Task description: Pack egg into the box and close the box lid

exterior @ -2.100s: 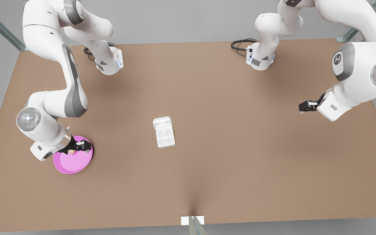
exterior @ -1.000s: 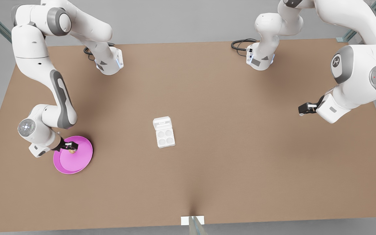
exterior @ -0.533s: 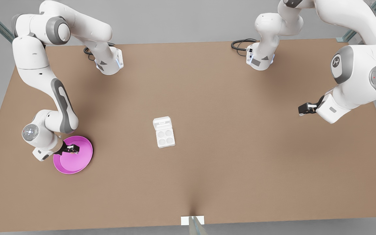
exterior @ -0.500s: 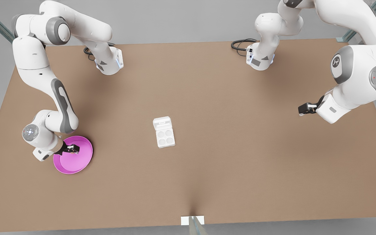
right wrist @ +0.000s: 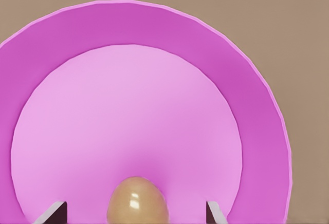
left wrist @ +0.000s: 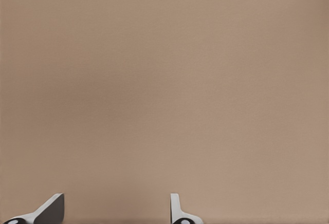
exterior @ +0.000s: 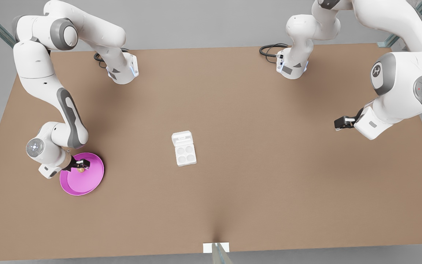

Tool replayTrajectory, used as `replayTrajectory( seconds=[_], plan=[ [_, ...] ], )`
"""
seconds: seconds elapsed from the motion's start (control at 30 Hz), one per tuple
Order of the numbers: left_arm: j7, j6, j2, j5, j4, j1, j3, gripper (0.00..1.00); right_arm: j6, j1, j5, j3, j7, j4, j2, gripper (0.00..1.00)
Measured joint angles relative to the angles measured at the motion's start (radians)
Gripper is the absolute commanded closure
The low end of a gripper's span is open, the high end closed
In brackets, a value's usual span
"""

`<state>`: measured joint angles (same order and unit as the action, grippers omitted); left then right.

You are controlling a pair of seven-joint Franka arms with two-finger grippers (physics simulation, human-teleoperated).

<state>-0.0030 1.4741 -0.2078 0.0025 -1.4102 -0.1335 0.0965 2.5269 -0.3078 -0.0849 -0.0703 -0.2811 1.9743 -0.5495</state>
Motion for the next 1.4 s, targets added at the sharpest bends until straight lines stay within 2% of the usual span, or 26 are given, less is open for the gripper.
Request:
replayTrajectory(
  seconds=[0.4, 0.5, 0.6, 0.73, 0.77, 0.8, 0.83, 0.87, 1.13, 1.33, 1.4],
  plan=[
    [0.0, -0.002, -0.001, 0.0, 0.0, 0.0, 0.0, 0.0, 0.007, 0.003, 0.0, 0.001, -0.016, 0.002, -0.008, 0.0],
    [0.0, -0.003, -0.001, 0.0, 0.0, 0.0, 0.0, 0.0, 0.009, 0.006, 0.001, 0.0, -0.019, 0.002, -0.01, 0.19],
    [0.0, -0.004, -0.002, 0.0, -0.001, -0.001, 0.0, 0.0, 0.01, 0.009, 0.0, 0.0, -0.019, 0.001, -0.017, 0.19],
    [0.0, -0.004, -0.005, 0.0, -0.001, -0.002, 0.0, 0.0, 0.011, 0.01, 0.0, 0.0, -0.02, -0.004, -0.024, 0.25],
    [0.0, -0.004, -0.006, 0.0, -0.001, -0.002, 0.0, 0.0, 0.011, 0.01, 0.0, 0.0, -0.021, -0.005, -0.025, 0.31],
    [0.0, -0.005, -0.006, 0.0, -0.001, -0.002, 0.0, 0.0, 0.011, 0.01, 0.002, 0.0, -0.021, -0.005, -0.025, 0.48],
    [0.0, -0.005, -0.006, 0.0, -0.001, -0.002, 0.0, 0.0, 0.011, 0.01, 0.004, 0.0, -0.022, -0.005, -0.025, 0.56],
    [0.0, -0.005, -0.006, 0.0, -0.001, -0.002, 0.0, 0.0, 0.011, 0.01, 0.007, 0.0, -0.025, -0.005, -0.025, 0.58],
    [-0.001, -0.005, -0.007, 0.0, -0.004, -0.002, 0.0, 0.0, 0.008, 0.016, 0.02, -0.003, -0.047, -0.014, -0.021, 0.59],
    [-0.001, -0.006, -0.007, 0.0, -0.005, -0.002, 0.0, 0.0, 0.001, 0.006, 0.021, -0.056, -0.056, -0.041, -0.01, 0.58],
    [-0.001, -0.007, -0.007, 0.0, -0.005, -0.003, 0.0, 0.0, -0.031, 0.009, 0.022, -0.073, -0.058, -0.116, -0.01, 0.58]
  ],
)
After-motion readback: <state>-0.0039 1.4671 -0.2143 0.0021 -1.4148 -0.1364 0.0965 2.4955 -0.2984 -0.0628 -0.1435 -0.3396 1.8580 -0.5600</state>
